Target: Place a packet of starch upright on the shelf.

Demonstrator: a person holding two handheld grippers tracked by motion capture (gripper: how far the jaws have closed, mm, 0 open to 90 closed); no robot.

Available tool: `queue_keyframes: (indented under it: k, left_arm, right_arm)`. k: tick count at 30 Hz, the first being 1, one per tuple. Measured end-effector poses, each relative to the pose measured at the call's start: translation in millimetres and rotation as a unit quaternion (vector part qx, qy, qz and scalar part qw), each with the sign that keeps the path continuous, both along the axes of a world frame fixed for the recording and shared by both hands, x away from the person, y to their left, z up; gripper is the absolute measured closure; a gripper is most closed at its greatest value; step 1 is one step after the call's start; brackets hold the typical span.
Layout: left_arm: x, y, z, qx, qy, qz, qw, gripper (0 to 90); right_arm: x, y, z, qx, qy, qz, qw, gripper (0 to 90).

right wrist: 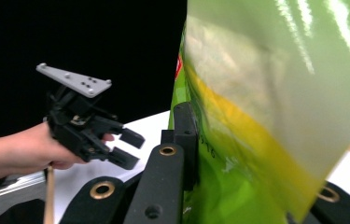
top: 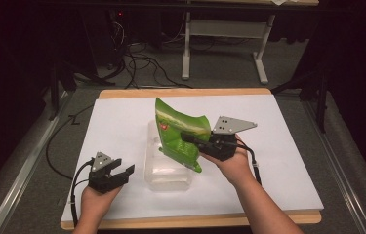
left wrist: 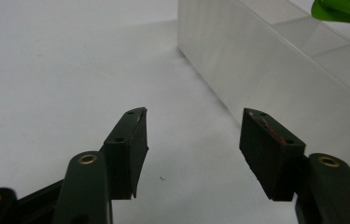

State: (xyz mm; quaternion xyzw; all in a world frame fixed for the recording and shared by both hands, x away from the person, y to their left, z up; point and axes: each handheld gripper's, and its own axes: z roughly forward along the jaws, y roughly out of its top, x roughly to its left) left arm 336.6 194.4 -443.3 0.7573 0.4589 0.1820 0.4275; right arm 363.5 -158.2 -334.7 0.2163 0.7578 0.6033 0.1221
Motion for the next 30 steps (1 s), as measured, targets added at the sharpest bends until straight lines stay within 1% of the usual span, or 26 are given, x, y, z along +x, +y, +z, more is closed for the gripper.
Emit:
queue_keyframes:
  k: [3,4,8,13,14,17,18,21,23,26,29,30]
  left_arm:
    - [-0.2,0.5,0.3,0.0,-0.001,0.001,1.0,42.1]
    - [-0.2,0.6,0.2,0.0,-0.001,0.002,1.0,42.1]
    - [-0.2,0.2,-0.2,0.002,-0.001,0.002,1.0,42.1]
    - [-0.3,0.0,-0.5,0.005,0.0,0.003,1.0,42.1]
    - [-0.4,0.0,-0.5,0.005,0.0,0.004,1.0,42.1]
    - [-0.9,-0.3,-0.5,0.005,0.0,0.005,1.0,42.1]
    - [-1.3,-0.6,-0.6,0.006,-0.001,0.006,1.0,42.1]
    - [-1.5,-0.4,-0.7,0.007,0.001,0.005,1.0,42.1]
    - [-1.5,-0.1,-0.9,0.008,0.001,0.006,1.0,42.0]
    - [-1.5,0.6,-1.1,0.007,0.001,0.009,0.9999,42.0]
    - [-1.7,0.8,-1.0,0.007,0.002,0.009,0.9999,42.0]
    - [-1.8,0.5,-1.2,0.007,0.001,0.009,0.9999,42.0]
  right_arm:
    - [5.7,7.3,-2.9,0.004,0.008,0.027,0.9996,89.3]
    - [5.7,7.3,-2.9,0.004,0.008,0.027,0.9996,89.3]
    - [10.0,13.8,-6.3,0.005,0.014,0.05,0.9986,89.3]
    - [11.3,20.1,-9.7,-0.004,0.02,0.068,0.9975,89.3]
    - [11.4,22.7,-11.1,-0.01,0.022,0.075,0.9969,89.3]
    - [11.8,25.2,-13.1,-0.015,0.025,0.081,0.9963,89.3]
    - [12.7,27.6,-15.6,-0.019,0.028,0.088,0.9956,89.3]
    - [14.1,30.1,-18.4,-0.022,0.033,0.091,0.995,89.3]
    - [17.9,32.6,-21.8,-0.025,0.037,0.094,0.9946,89.3]
    - [25.0,34.8,-23.8,-0.022,0.045,0.097,0.994,89.3]
    - [28.8,36.0,-24.1,-0.021,0.048,0.1,0.9936,89.3]
    - [30.6,37.0,-24.2,-0.022,0.053,0.1,0.9933,89.3]
